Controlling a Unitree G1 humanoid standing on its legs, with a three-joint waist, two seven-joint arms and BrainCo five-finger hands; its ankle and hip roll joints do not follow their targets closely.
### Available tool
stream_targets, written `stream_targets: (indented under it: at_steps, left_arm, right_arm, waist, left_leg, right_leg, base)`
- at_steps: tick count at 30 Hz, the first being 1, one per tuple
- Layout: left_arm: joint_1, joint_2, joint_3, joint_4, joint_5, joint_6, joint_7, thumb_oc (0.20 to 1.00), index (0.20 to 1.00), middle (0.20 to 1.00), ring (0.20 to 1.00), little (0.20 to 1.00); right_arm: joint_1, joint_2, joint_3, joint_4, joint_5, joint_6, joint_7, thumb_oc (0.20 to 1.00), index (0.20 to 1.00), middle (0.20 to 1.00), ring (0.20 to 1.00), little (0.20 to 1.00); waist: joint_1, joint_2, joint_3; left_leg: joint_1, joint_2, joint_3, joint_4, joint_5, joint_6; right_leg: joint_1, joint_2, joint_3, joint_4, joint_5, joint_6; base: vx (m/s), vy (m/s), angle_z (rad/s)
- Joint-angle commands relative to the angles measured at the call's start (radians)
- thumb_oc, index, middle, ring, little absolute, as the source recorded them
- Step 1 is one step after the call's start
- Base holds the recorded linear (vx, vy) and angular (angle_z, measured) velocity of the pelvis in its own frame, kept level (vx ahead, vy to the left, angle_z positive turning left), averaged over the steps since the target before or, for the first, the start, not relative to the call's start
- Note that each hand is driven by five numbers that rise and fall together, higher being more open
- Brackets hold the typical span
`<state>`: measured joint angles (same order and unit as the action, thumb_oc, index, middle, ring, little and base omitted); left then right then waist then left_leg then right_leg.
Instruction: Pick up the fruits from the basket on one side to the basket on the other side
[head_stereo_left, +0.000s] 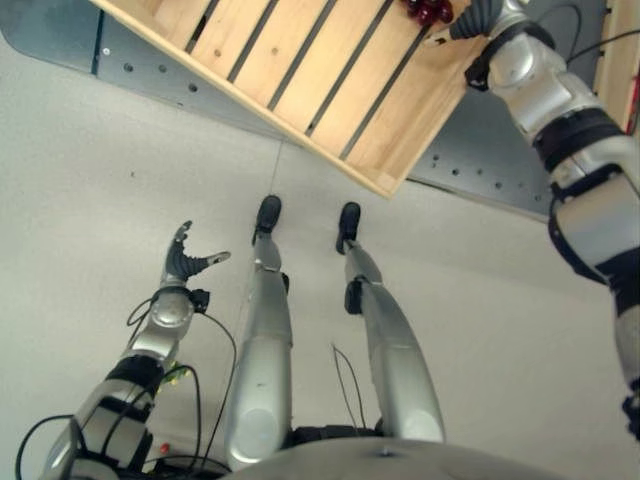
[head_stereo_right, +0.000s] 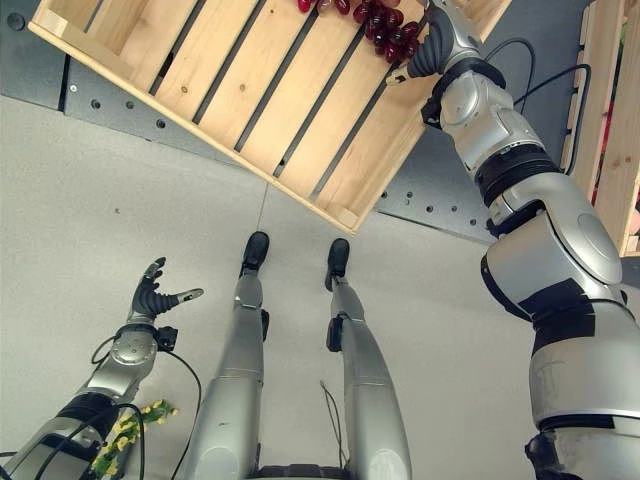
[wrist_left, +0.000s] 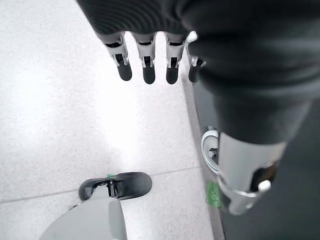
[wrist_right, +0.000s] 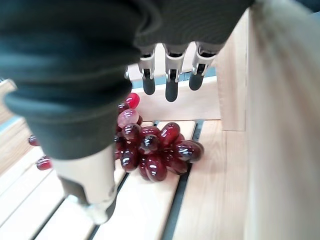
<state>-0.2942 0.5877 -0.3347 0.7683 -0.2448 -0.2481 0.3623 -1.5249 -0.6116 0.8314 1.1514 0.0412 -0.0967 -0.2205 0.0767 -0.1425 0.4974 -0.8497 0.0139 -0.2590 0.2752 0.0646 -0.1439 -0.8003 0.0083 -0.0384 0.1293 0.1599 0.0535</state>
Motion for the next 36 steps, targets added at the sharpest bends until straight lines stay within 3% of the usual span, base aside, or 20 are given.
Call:
stream_targets:
  at_steps: [1,4,14,19,21,22,23,24,26,27,29,30,32,34,36]
  left_arm:
    - [0.004,0.021,0.04,-0.046,0.04,-0.02,0.025,1.0,1.0,1.0,1.0,1.0]
    - [0.024,0.031,0.048,-0.061,0.057,-0.017,0.037,1.0,1.0,1.0,1.0,1.0]
    - [0.011,0.009,0.046,-0.035,0.027,-0.013,0.028,1.0,1.0,1.0,1.0,1.0]
    - [-0.003,0.016,0.053,-0.005,0.022,-0.014,0.015,1.0,1.0,1.0,1.0,1.0]
    - [0.004,0.028,0.071,0.002,0.017,-0.018,0.011,1.0,1.0,1.0,1.0,1.0]
    - [0.004,0.028,0.072,0.002,0.017,-0.018,0.011,1.0,1.0,1.0,1.0,1.0]
    - [0.023,0.042,0.099,-0.009,0.018,-0.019,0.008,1.0,1.0,1.0,1.0,1.0]
    - [0.019,0.043,0.099,-0.009,0.018,-0.019,0.008,1.0,1.0,1.0,1.0,1.0]
    - [0.06,0.061,0.151,-0.03,0.022,-0.019,0.011,1.0,1.0,1.0,1.0,1.0]
    - [0.059,0.061,0.151,-0.03,0.022,-0.019,0.011,1.0,1.0,1.0,1.0,1.0]
    - [0.081,0.075,0.183,-0.035,0.024,-0.02,0.009,1.0,1.0,1.0,1.0,1.0]
    - [0.109,0.092,0.221,-0.04,0.025,-0.023,0.007,1.0,1.0,1.0,1.0,1.0]
    - [0.118,0.099,0.231,-0.05,0.026,-0.024,0.004,1.0,1.0,1.0,1.0,1.0]
    - [0.145,0.125,0.266,-0.05,0.036,-0.027,-0.006,1.0,1.0,1.0,1.0,1.0]
    - [0.15,0.13,0.274,-0.06,0.039,-0.027,-0.01,1.0,1.0,1.0,1.0,1.0]
  right_arm:
    - [-0.021,-0.03,0.009,0.021,0.004,-0.011,-0.026,1.0,1.0,1.0,1.0,1.0]
    - [-0.038,0.005,0.003,0.032,0.015,-0.008,-0.031,1.0,1.0,1.0,1.0,1.0]
    - [-0.081,0.025,0.004,0.083,0.065,0.008,0.001,1.0,1.0,1.0,1.0,1.0]
    - [-0.131,0.009,0.051,0.071,0.074,0.014,0.039,1.0,1.0,1.0,1.0,1.0]
    - [-0.168,-0.017,0.098,0.005,0.08,0.003,0.05,1.0,1.0,1.0,1.0,1.0]
    - [-0.168,-0.017,0.098,0.005,0.08,0.003,0.05,1.0,1.0,1.0,1.0,1.0]
    - [-0.185,-0.059,0.132,-0.118,0.095,-0.005,0.072,1.0,1.0,1.0,1.0,1.0]
    - [-0.187,-0.061,0.132,-0.119,0.096,-0.005,0.072,1.0,1.0,1.0,1.0,1.0]
    - [-0.198,-0.13,0.148,-0.302,0.146,-0.027,0.08,1.0,1.0,1.0,1.0,1.0]
    - [-0.198,-0.13,0.148,-0.302,0.146,-0.027,0.08,1.0,1.0,1.0,1.0,1.0]
    - [-0.195,-0.187,0.154,-0.44,0.195,-0.048,0.103,1.0,1.0,1.0,1.0,1.0]
    - [-0.178,-0.265,0.146,-0.546,0.256,-0.073,0.123,1.0,1.0,1.0,1.0,1.0]
    - [-0.171,-0.301,0.149,-0.585,0.268,-0.077,0.131,1.0,1.0,1.0,1.0,1.0]
    - [-0.172,-0.386,0.182,-0.695,0.279,-0.095,0.163,1.0,1.0,1.0,1.0,1.0]
    - [-0.172,-0.404,0.182,-0.717,0.293,-0.096,0.172,1.0,1.0,1.0,1.0,1.0]
  waist:
    - [0.004,-0.004,0.023]
    - [0.008,-0.025,0.023]
    - [0.006,-0.038,0.023]
    - [0.002,-0.074,0.023]
    - [-0.007,-0.112,0.023]
    - [-0.007,-0.112,0.023]
    - [-0.019,-0.147,0.023]
    - [-0.019,-0.146,0.023]
    - [-0.038,-0.193,0.023]
    - [-0.038,-0.193,0.023]
    - [-0.049,-0.223,0.023]
    - [-0.056,-0.25,0.023]
    - [-0.058,-0.261,0.023]
    - [-0.06,-0.296,0.023]
    - [-0.06,-0.3,0.023]
  left_leg:
    - [0.018,-0.009,0.046,-0.114,0.109,0.013]
    - [0.017,-0.008,0.056,-0.109,0.09,0.03]
    - [-0.003,-0.035,0.064,-0.063,0.051,0.044]
    - [0.009,-0.035,0.064,-0.059,0.044,0.044]
    - [0.03,-0.03,0.063,-0.063,0.041,0.043]
    - [0.03,-0.03,0.063,-0.064,0.041,0.043]
    - [0.048,-0.023,0.066,-0.065,0.036,0.042]
    - [0.044,-0.024,0.064,-0.067,0.042,0.042]
    - [0.062,-0.021,0.068,-0.058,0.034,0.041]
    - [0.061,-0.021,0.068,-0.059,0.034,0.041]
    - [0.076,-0.015,0.071,-0.053,0.027,0.041]
    - [0.096,-0.009,0.074,-0.048,0.02,0.037]
    - [0.102,-0.008,0.075,-0.045,0.017,0.037]
    - [0.129,0.003,0.08,-0.045,0.008,0.037]
    - [0.132,0.004,0.076,-0.052,0.014,0.037]
  right_leg:
    - [0.11,0.007,-0.018,0.137,-0.206,0.059]
    - [0.119,-0.007,0.005,0.094,-0.175,0.077]
    - [0.155,-0.029,0.001,0.041,-0.168,0.083]
    - [0.197,-0.03,-0.003,0.013,-0.163,0.09]
    - [0.223,-0.028,-0.007,-0.002,-0.152,0.098]
    - [0.223,-0.028,-0.007,-0.002,-0.152,0.098]
    - [0.242,-0.027,-0.003,-0.007,-0.144,0.103]
    - [0.237,-0.027,-0.004,-0.007,-0.141,0.103]
    - [0.263,-0.025,0.002,-0.011,-0.134,0.107]
    - [0.262,-0.025,0.002,-0.011,-0.134,0.107]
    - [0.28,-0.024,0.005,-0.011,-0.132,0.109]
    - [0.299,-0.02,0.009,-0.013,-0.13,0.11]
    - [0.305,-0.02,0.009,-0.015,-0.129,0.11]
    - [0.328,-0.014,0.011,-0.025,-0.121,0.111]
    - [0.327,-0.014,0.01,-0.026,-0.116,0.111]
  base:
    - [0.02,0.179,0.04]
    - [0.0,0.128,-0.09]
    - [0.03,0.038,-0.08]
    - [0.03,0.012,0.02]
    - [0.03,0.014,0.08]
    - [0.03,0.019,0.05]
    - [0.0,0.0,0.0]
    - [0.0,0.0,0.0]
    - [0.0,0.0,0.0]
    - [0.01,0.029,0.06]
    - [0.01,0.014,0.1]
    - [0.01,0.012,0.11]
    - [0.01,0.001,0.0]
    - [0.01,-0.001,-0.1]
    - [0.0,0.0,-0.07]
